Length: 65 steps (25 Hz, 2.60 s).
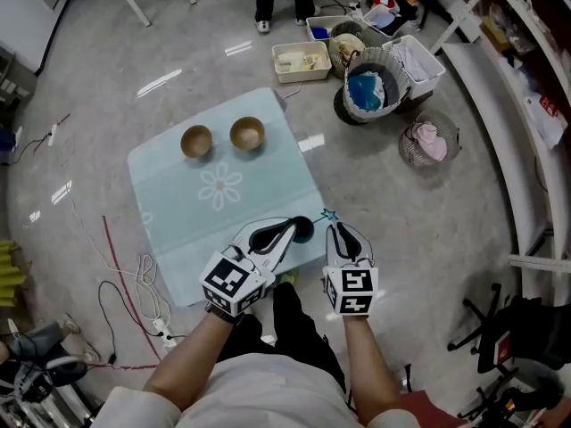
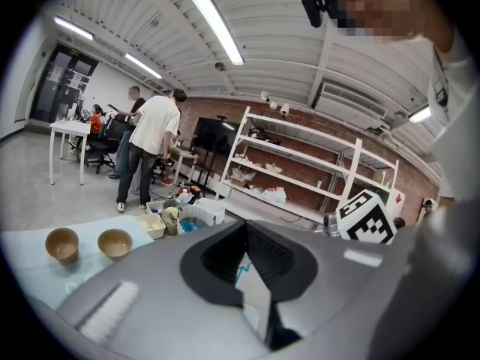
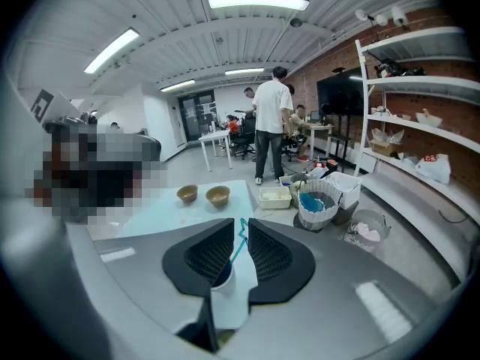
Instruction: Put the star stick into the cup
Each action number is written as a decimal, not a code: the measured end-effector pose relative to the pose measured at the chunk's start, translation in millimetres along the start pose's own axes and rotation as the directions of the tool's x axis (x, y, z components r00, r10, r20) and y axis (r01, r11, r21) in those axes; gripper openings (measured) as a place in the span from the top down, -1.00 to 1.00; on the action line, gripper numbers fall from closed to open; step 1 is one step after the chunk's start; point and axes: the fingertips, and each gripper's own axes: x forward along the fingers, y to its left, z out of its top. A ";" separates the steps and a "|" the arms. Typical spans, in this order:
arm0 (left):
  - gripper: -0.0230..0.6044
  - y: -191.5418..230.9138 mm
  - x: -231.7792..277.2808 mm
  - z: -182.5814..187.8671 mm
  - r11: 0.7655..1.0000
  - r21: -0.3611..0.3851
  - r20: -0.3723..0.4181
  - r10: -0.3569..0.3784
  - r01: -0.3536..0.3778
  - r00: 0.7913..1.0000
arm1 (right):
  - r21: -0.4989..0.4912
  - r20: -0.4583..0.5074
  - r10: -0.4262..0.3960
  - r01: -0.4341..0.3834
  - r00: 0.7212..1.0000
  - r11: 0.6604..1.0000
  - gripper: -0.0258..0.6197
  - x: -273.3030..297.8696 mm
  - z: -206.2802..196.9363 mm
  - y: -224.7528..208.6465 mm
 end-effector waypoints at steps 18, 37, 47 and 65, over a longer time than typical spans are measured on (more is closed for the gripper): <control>0.91 -25.5 -67.8 46.0 0.998 0.045 0.027 -0.050 0.049 0.998 | 0.038 0.242 0.014 -0.024 0.970 0.999 0.80 -80.3 96.3 70.0; 0.91 -52.6 -193.3 88.6 0.994 0.093 0.115 -0.060 0.049 0.992 | -0.017 0.425 0.090 -0.091 0.901 0.996 0.88 -168.2 153.9 190.7; 0.91 -63.5 -234.6 117.5 0.993 0.111 0.176 -0.053 0.034 0.983 | -0.029 0.481 0.081 -0.076 0.873 0.997 0.89 -206.3 172.9 214.4; 0.91 -72.1 -278.5 149.5 0.991 0.134 0.259 -0.015 -0.020 0.966 | -0.075 0.535 0.064 -0.029 0.842 0.997 0.89 -243.4 189.6 238.6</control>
